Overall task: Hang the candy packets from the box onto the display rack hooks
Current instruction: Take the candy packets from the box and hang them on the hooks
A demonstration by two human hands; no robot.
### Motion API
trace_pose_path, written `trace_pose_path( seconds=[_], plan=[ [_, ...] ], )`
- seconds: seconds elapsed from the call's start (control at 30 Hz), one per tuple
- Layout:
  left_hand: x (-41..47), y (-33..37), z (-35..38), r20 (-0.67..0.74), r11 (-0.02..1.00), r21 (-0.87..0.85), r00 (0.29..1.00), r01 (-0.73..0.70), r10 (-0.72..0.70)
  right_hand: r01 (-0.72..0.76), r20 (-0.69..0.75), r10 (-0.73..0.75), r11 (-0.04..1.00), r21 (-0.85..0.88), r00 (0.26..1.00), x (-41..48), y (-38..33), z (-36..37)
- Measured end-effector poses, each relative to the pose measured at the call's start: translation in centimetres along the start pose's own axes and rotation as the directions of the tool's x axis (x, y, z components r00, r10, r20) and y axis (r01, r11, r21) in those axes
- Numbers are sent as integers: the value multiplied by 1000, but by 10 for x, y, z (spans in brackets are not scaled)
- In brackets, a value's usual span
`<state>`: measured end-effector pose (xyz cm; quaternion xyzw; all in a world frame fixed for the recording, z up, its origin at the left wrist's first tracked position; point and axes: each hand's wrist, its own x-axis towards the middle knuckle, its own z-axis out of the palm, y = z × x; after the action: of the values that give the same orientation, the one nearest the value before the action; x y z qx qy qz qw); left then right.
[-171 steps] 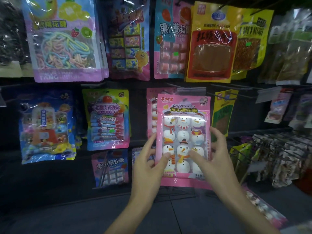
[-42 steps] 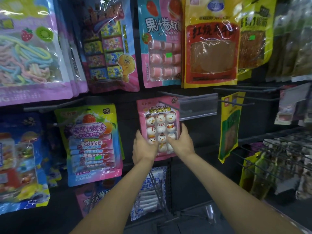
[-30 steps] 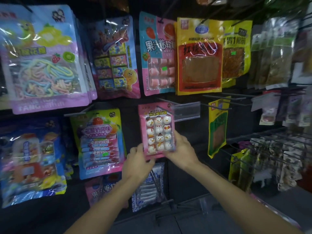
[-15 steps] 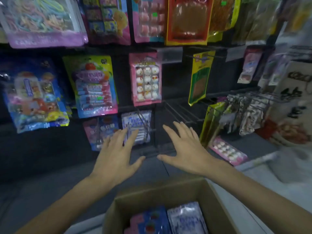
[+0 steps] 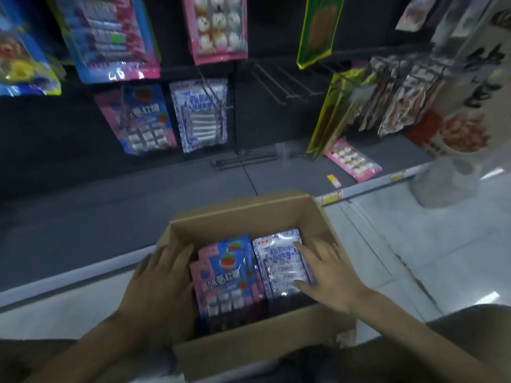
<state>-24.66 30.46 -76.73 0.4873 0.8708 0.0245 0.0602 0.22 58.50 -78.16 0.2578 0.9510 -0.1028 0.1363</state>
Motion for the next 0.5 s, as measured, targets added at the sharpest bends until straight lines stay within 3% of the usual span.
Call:
trace_pose_path(
  seconds=[0.1,0.2,0.27,0.4,0.5],
  plan=[
    [-13,2,18,89,996,51,993,70,-74,-129,53,133,989,-65,990,5,23,28],
    [-18,-6,43,177,977,-34,963,211,-202,-209,-69,203,975,-81,977,19,37,49],
    [-19,-13,59,138,953,-115,954,281,-265,-221,-160,207,972,-76,965,28,44,60],
    [-17,-11,75,312,859,-243,875,450,-370,-357,-192,369,929,95,909,39,52,64],
    [-9,-7,82,247,790,-367,870,491,-427,-394,-154,446,875,280,881,43,50,62]
  ],
)
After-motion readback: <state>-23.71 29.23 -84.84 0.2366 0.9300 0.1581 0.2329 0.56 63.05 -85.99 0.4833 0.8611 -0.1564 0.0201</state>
